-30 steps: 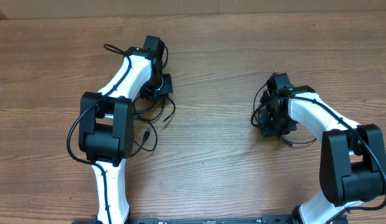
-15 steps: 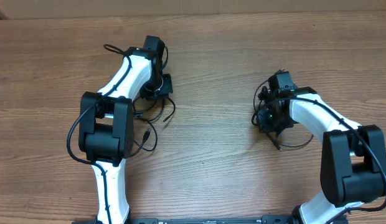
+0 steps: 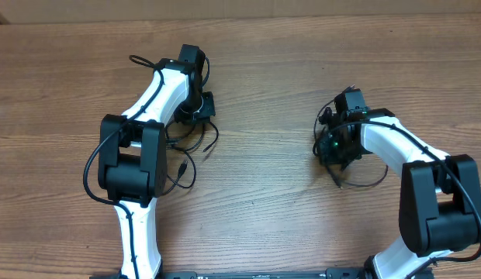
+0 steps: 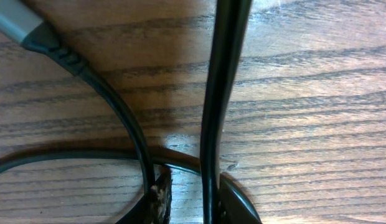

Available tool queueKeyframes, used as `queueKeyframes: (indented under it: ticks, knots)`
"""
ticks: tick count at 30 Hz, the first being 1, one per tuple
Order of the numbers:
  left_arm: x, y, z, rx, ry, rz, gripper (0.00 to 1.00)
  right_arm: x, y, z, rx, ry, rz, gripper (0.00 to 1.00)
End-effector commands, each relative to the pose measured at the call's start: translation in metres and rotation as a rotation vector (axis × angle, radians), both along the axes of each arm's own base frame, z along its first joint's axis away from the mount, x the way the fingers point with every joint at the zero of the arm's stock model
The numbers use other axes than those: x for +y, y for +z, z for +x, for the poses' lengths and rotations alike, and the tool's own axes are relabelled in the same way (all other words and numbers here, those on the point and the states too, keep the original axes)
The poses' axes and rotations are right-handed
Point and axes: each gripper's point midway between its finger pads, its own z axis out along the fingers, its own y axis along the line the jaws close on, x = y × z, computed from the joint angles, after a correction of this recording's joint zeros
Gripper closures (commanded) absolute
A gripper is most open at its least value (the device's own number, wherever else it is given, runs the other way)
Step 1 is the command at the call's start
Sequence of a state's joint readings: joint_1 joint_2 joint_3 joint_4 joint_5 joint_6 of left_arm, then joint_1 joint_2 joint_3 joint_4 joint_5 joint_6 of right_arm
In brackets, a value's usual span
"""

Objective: Untangle cables
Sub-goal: 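Hold the cable with the right gripper while the left holds its cable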

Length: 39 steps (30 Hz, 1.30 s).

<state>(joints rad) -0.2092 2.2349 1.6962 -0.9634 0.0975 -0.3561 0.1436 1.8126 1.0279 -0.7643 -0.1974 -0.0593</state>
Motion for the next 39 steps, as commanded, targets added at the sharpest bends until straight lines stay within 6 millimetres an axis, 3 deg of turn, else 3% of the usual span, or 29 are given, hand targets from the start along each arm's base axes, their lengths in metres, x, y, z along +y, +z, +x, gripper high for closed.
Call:
queueKeyframes:
  ticks: [1, 5, 12, 17, 19, 27, 33, 34, 35, 38, 39]
  knots:
    - [-0.006, -0.023, -0.015, 0.063, -0.031, -0.012, 0.79, 0.014, -0.016, -0.02, 0.092, 0.002, 0.087, 0.96]
    - [-0.006, -0.023, -0.015, 0.064, -0.031, -0.012, 0.79, 0.025, 0.003, -0.007, 0.087, -0.008, 0.161, 0.96]
    - [-0.006, -0.023, -0.015, 0.063, -0.031, -0.012, 0.79, 0.023, 0.06, 0.039, 0.004, -0.107, 0.184, 0.96]
    - [-0.006, -0.023, -0.015, 0.063, -0.031, -0.012, 0.78, -0.008, 0.091, 0.064, -0.094, -0.227, 0.02, 0.96]
    - [-0.006, -0.023, -0.015, 0.063, -0.031, -0.012, 0.78, -0.011, 0.1, 0.065, -0.11, -0.228, 0.003, 0.96]
    - [-0.006, -0.023, -0.014, 0.062, -0.031, -0.012, 0.78, -0.007, 0.087, 0.022, 0.051, -0.208, -0.029, 0.96]
    - [-0.006, -0.023, -0.015, 0.062, -0.031, -0.012, 0.78, 0.009, 0.066, 0.016, 0.057, -0.201, 0.027, 0.96]
    - [-0.006, -0.023, -0.015, 0.062, -0.031, -0.012, 0.78, 0.014, 0.064, 0.017, 0.053, -0.195, 0.051, 0.91]
    - [-0.006, -0.023, -0.015, 0.062, -0.031, -0.012, 0.78, 0.02, 0.062, 0.016, 0.052, -0.188, 0.076, 0.79]
    - [-0.006, -0.023, -0.015, 0.063, -0.031, -0.012, 0.78, 0.03, 0.06, 0.016, 0.052, -0.174, 0.123, 0.19]
    - [-0.006, -0.023, -0.015, 0.063, -0.031, -0.013, 0.78, 0.03, 0.059, 0.014, 0.053, -0.164, 0.121, 0.12]
